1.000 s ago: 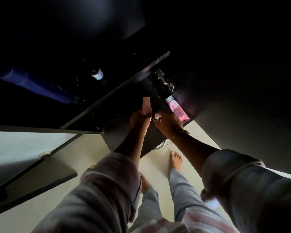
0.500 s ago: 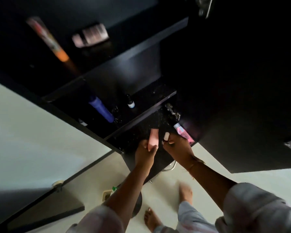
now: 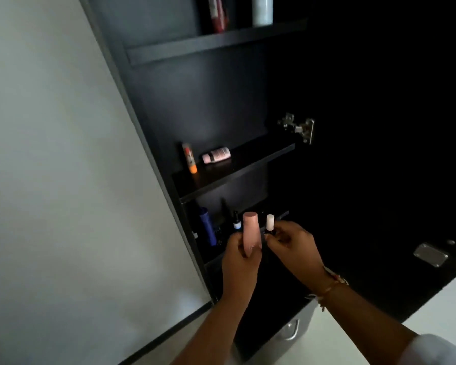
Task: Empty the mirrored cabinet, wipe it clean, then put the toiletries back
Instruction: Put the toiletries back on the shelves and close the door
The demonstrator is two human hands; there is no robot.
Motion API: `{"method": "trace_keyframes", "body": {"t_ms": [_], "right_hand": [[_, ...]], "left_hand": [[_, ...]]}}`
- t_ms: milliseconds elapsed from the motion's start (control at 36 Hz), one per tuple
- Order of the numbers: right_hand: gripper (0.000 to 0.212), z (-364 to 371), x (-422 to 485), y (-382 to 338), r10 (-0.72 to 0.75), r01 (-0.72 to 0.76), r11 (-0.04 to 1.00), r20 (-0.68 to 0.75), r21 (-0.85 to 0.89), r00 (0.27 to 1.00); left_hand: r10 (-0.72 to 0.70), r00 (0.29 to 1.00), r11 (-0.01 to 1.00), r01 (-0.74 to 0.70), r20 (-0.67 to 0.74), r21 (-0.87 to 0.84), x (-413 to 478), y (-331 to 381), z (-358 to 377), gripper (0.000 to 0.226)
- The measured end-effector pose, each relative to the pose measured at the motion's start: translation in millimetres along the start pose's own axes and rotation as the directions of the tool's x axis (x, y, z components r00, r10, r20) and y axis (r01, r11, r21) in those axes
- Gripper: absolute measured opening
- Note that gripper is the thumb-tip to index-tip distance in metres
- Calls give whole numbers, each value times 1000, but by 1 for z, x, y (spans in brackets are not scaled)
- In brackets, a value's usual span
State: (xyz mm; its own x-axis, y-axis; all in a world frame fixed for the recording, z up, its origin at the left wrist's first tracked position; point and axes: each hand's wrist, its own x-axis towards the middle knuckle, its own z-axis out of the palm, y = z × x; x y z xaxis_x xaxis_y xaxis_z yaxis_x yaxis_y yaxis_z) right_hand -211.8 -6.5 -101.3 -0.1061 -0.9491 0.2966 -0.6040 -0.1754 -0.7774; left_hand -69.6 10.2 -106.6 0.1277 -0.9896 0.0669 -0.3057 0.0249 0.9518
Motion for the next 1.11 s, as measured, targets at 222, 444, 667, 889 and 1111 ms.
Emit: {"method": "trace_keyframes", "body": {"t_ms": [222, 444, 667, 889, 1111], "right_hand": [[22, -40, 43, -72, -164, 174, 979, -94, 109, 982], [17, -89, 100, -147, -359, 402, 880, -201, 252, 911], [22, -124, 151, -194, -448, 511, 803, -254, 307, 857], [10, -126, 186, -221, -434, 503, 808, -267, 308, 861], [21, -115, 207, -227, -408, 460, 832, -220, 310, 886]], "left_hand": [[270, 957, 954, -280, -104, -102, 12, 79, -25, 37], [491, 823, 856, -517, -285, -17, 27, 168, -50, 27], [752, 539, 659, -619, -379, 427, 66, 257, -88, 32], [861, 476, 327, -251, -178, 911, 122, 324, -136, 38], [598, 784, 358, -80, -163, 930, 144, 349, -145, 31]]}}
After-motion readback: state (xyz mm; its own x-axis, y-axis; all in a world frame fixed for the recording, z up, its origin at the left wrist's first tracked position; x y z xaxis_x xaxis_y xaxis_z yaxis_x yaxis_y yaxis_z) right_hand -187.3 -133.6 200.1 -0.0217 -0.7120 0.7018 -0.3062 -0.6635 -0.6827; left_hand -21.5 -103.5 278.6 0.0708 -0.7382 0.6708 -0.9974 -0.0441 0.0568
